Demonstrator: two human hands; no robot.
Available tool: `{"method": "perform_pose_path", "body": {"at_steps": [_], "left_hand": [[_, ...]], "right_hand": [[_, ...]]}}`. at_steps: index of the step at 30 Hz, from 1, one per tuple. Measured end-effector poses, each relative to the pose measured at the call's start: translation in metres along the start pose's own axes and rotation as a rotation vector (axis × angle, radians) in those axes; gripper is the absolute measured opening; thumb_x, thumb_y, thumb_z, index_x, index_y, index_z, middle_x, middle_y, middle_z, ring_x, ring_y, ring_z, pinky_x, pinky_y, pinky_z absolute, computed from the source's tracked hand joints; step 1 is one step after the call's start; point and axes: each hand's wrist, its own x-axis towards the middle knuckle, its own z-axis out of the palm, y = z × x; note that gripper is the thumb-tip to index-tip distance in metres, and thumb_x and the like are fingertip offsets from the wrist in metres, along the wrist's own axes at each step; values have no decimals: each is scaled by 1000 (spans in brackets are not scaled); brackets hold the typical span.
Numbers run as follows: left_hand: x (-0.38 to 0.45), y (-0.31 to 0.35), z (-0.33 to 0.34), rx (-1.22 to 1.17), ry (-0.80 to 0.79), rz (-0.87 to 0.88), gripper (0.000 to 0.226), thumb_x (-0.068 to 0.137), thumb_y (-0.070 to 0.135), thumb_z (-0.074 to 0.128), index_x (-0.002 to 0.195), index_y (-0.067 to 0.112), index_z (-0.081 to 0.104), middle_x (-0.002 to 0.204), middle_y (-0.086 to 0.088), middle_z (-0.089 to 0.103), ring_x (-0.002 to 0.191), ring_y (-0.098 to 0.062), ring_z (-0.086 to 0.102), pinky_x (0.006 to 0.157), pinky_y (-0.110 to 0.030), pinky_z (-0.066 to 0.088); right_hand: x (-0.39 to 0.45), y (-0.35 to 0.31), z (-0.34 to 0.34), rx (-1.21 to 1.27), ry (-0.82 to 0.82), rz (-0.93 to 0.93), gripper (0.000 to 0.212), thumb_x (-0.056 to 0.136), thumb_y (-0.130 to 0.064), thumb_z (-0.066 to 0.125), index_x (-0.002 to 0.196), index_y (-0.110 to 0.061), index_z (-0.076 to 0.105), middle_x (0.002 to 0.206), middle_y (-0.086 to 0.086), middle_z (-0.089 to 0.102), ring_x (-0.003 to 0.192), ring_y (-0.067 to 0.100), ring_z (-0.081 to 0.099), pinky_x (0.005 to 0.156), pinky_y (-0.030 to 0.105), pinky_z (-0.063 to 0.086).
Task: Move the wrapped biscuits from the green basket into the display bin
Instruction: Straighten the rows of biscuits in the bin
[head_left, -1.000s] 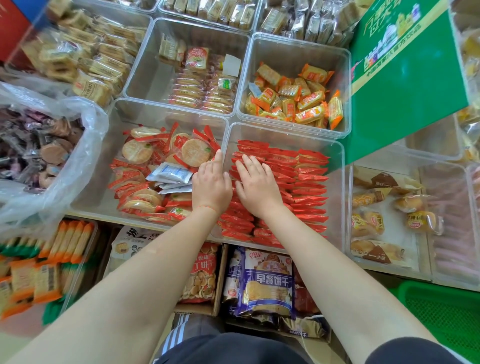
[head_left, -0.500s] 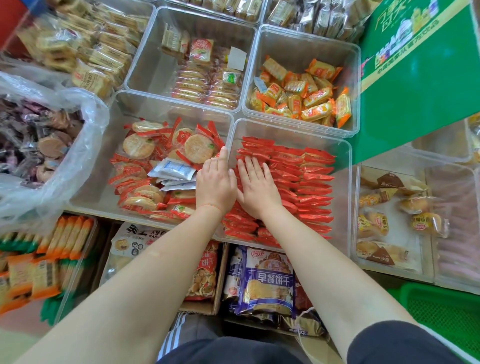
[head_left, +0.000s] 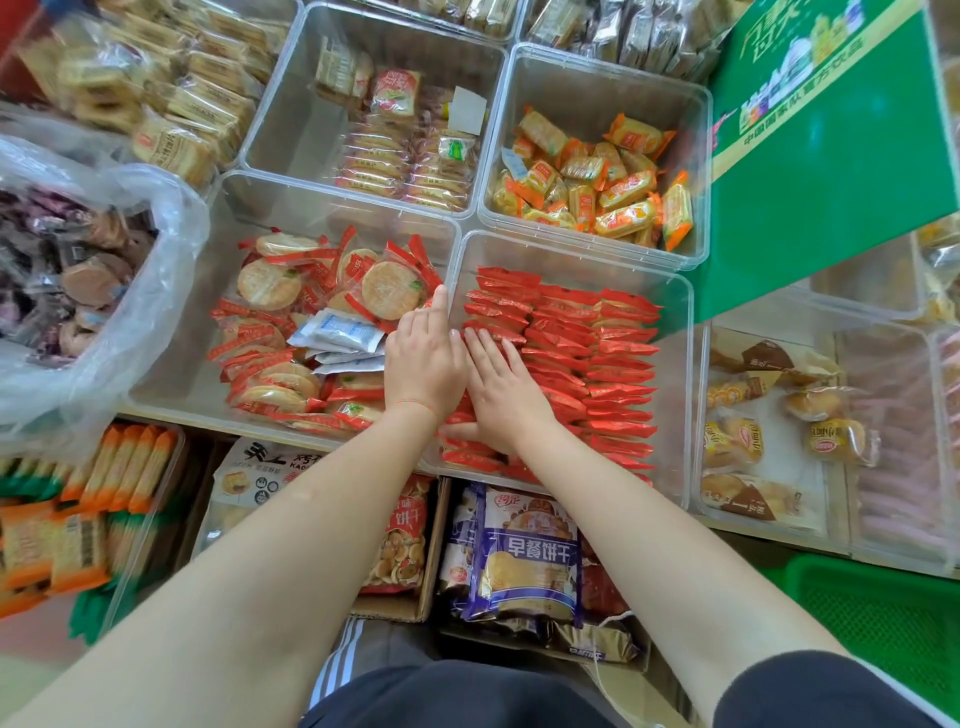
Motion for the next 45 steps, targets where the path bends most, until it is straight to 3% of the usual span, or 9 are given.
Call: {"method": "perform_pose_path", "body": {"at_steps": [3,6,13,19,23,34,37,41,45], "left_hand": [[0,-1,1,5,5,6,55,98,24,38,151,12,29,132,-10,57,125,-27,45,102,-42,35],[0,-1,1,3,7,5,54,98,23,38,151,12,29,131,-11,57,124,-28,45,101,-43,35],[1,-1,3,17,3,10,54,98,23,38,151,11,29,131,-11,57,124,-28,45,101,-43,35],[0,-1,1,6,4,4,55,98,23,38,151,12,28,132,-10,57,124,-27,45,103,-42,35],[0,0,1,11,-2,2,55,99,24,37,151,13,27,134,-10,55,126,-27,44,105,-42,34],[0,2,-2,46,-18,7,55,99,24,36,152,12,27,134,-12,55,126,-28,43,104,-43,34],[-1,2,-2,59,-24,9,55,99,24,36,152,11,26,135,-13,55,125,-29,44,102,-44,35],[0,1,-2,88,-39,19,57,99,26,34,152,10,24,131,-13,56,122,-30,45,100,-45,37],[-2,3,-2,182,-69,29,60,99,29,33,154,11,16,143,-12,46,132,-28,38,106,-45,32]], "right_hand": [[6,0,-11,54,-20,14,114,79,-83,32,156,-9,-9,165,11,-7,152,23,-9,123,43,-4],[1,6,-19,146,-56,-47,130,68,-87,49,156,-11,-9,165,7,-6,152,22,-9,123,43,-4],[-9,10,-17,-39,-40,-94,150,53,-87,65,155,-8,-12,164,10,-11,151,26,-12,122,49,-4],[-1,-18,-9,4,0,72,139,65,-85,57,154,-6,-14,164,13,-8,151,28,-11,121,51,-4],[-5,-6,-20,117,0,10,136,64,-86,57,156,-11,-10,165,9,-8,151,24,-11,121,48,-7],[-17,9,-3,9,-10,11,140,56,-90,57,157,-17,-7,164,13,-7,151,30,-9,121,53,-2],[-22,14,-9,128,32,-4,118,71,-87,46,158,-22,-1,165,9,-5,151,25,-9,121,52,-1],[-31,38,-8,209,301,315,83,95,-66,25,158,-14,6,164,14,0,152,28,-6,123,47,0],[-44,59,16,214,133,351,87,94,-70,18,157,-15,-6,164,11,-13,150,23,-16,122,42,-7]]}}
